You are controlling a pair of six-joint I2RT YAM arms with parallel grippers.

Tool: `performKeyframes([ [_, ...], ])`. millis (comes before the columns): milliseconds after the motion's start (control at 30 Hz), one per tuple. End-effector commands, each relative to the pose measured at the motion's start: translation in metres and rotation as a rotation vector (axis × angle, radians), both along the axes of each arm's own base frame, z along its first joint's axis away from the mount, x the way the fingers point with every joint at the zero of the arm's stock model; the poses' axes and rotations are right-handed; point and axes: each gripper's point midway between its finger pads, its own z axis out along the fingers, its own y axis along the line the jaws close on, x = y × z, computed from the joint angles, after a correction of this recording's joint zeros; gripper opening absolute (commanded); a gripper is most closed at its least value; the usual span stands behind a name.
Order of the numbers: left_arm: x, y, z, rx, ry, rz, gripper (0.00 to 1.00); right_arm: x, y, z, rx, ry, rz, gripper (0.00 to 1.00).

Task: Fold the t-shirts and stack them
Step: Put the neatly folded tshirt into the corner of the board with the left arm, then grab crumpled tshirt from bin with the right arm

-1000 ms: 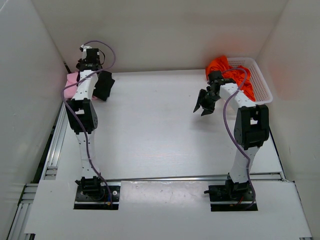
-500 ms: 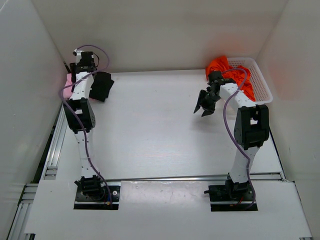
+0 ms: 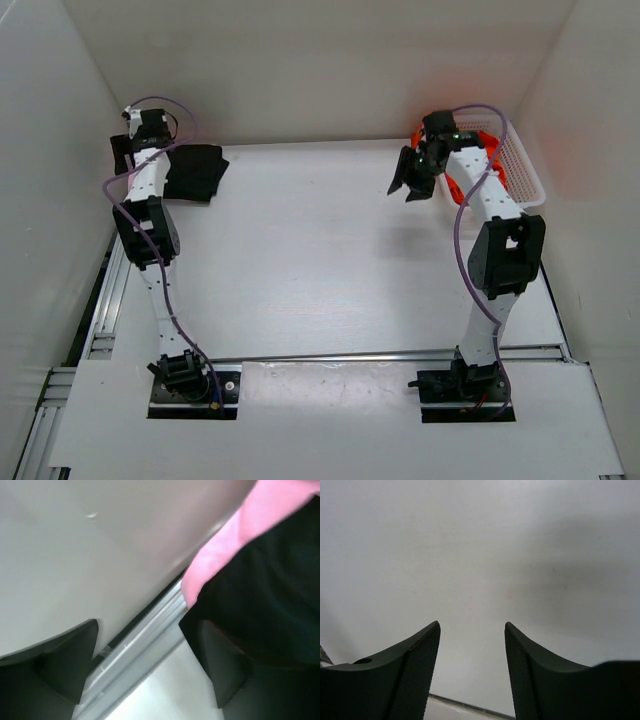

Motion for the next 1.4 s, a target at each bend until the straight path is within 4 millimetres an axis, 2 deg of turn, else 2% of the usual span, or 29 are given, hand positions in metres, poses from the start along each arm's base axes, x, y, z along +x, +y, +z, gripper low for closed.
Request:
performKeyframes([
  [0, -0.01, -0.038, 0.105, -0.021, -0.189, -0.11, 1.0, 0.035, -0.025, 0.069, -0.053, -0.212, -0.019, 0.62],
  [33, -0.008, -0.048, 0.109, -0.066, -0.202, -0.174, 1.0, 0.044, -0.035, 0.075, -0.073, -0.24, -0.037, 0.64],
  [67, -0.015, -0.063, 0.135, -0.083, -0.247, -0.227, 1.0, 0.055, -0.055, 0.073, -0.096, -0.244, -0.085, 0.66],
  [100, -0.02, -0.078, 0.123, -0.121, -0.215, -0.276, 1.0, 0.069, -0.066, 0.086, -0.097, -0.289, -0.135, 0.66],
  [167, -0.026, -0.1, 0.128, -0.2, -0.228, -0.389, 1.0, 0.094, -0.091, 0.09, -0.095, -0.335, -0.239, 0.69],
  [200, -0.038, -0.11, 0.139, -0.224, -0.246, -0.432, 1.0, 0.108, -0.115, 0.081, -0.102, -0.336, -0.305, 0.69],
  [267, -0.044, -0.138, 0.149, -0.313, -0.272, -0.57, 1.0, 0.137, -0.153, 0.069, -0.099, -0.369, -0.452, 0.73],
  [300, -0.056, -0.144, 0.168, -0.334, -0.305, -0.615, 1.0, 0.148, -0.17, 0.067, -0.117, -0.388, -0.517, 0.75],
  [333, -0.06, -0.155, 0.166, -0.372, -0.3, -0.662, 1.0, 0.157, -0.182, 0.062, -0.113, -0.4, -0.564, 0.77],
  [367, -0.064, -0.164, 0.171, -0.416, -0.311, -0.724, 1.0, 0.17, -0.198, 0.041, -0.099, -0.378, -0.638, 0.78],
  [433, -0.075, -0.175, 0.17, -0.468, -0.273, -0.752, 1.0, 0.188, -0.208, 0.038, -0.085, -0.4, -0.697, 0.79],
  [467, -0.079, -0.183, 0.165, -0.494, -0.246, -0.767, 1.0, 0.194, -0.218, 0.013, -0.097, -0.365, -0.732, 0.81],
  [567, -0.092, -0.195, 0.151, -0.499, -0.171, -0.745, 1.0, 0.213, -0.226, -0.006, -0.089, -0.387, -0.797, 0.82],
  [633, -0.099, -0.197, 0.142, -0.495, -0.137, -0.728, 1.0, 0.214, -0.228, -0.029, -0.098, -0.356, -0.819, 0.82],
  [800, -0.11, -0.193, 0.128, -0.481, -0.08, -0.679, 1.0, 0.219, -0.228, -0.053, -0.081, -0.326, -0.85, 0.8],
  [833, -0.113, -0.191, 0.126, -0.479, -0.069, -0.67, 1.0, 0.219, -0.228, -0.059, -0.075, -0.316, -0.861, 0.78],
  [867, -0.113, -0.19, 0.126, -0.473, -0.068, -0.663, 1.0, 0.217, -0.227, -0.064, -0.079, -0.304, -0.86, 0.6],
  [967, -0.114, -0.188, 0.129, -0.465, -0.067, -0.654, 1.0, 0.213, -0.226, -0.074, -0.081, -0.277, -0.867, 0.35],
  [1000, -0.114, -0.188, 0.129, -0.465, -0.067, -0.654, 1.0, 0.213, -0.223, -0.074, -0.066, -0.273, -0.856, 0.1],
  [1033, -0.114, -0.186, 0.129, -0.459, -0.066, -0.647, 1.0, 0.213, -0.226, -0.074, -0.049, -0.269, -0.865, 0.01],
  [1067, -0.116, -0.186, 0.127, -0.463, -0.058, -0.645, 1.0, 0.213, -0.222, -0.074, -0.029, -0.264, -0.851, 0.0],
  [1100, -0.118, -0.186, 0.132, -0.459, -0.068, -0.647, 1.0, 0.214, -0.222, -0.054, -0.019, -0.298, -0.851, 0.0],
  [1167, -0.119, -0.186, 0.136, -0.455, -0.076, -0.649, 1.0, 0.214, -0.222, -0.037, -0.013, -0.339, -0.844, 0.0],
  [1200, -0.123, -0.187, 0.139, -0.454, -0.079, -0.65, 1.0, 0.212, -0.224, -0.013, -0.013, -0.378, -0.853, 0.0],
  [1233, -0.123, -0.187, 0.139, -0.454, -0.079, -0.65, 1.0, 0.212, -0.23, 0.0, -0.036, -0.414, -0.864, 0.01],
  [1267, -0.125, -0.187, 0.145, -0.448, -0.092, -0.653, 1.0, 0.209, -0.232, 0.005, -0.044, -0.42, -0.872, 0.12],
  [1300, -0.129, -0.187, 0.149, -0.445, -0.1, -0.655, 1.0, 0.205, -0.233, 0.012, -0.053, -0.427, -0.88, 0.34],
  [1333, -0.132, -0.187, 0.147, -0.447, -0.096, -0.654, 1.0, 0.201, -0.233, 0.006, -0.059, -0.408, -0.88, 0.65],
  [1367, -0.135, -0.188, 0.147, -0.447, -0.096, -0.654, 1.0, 0.198, -0.232, 0.003, -0.064, -0.391, -0.879, 0.75],
])
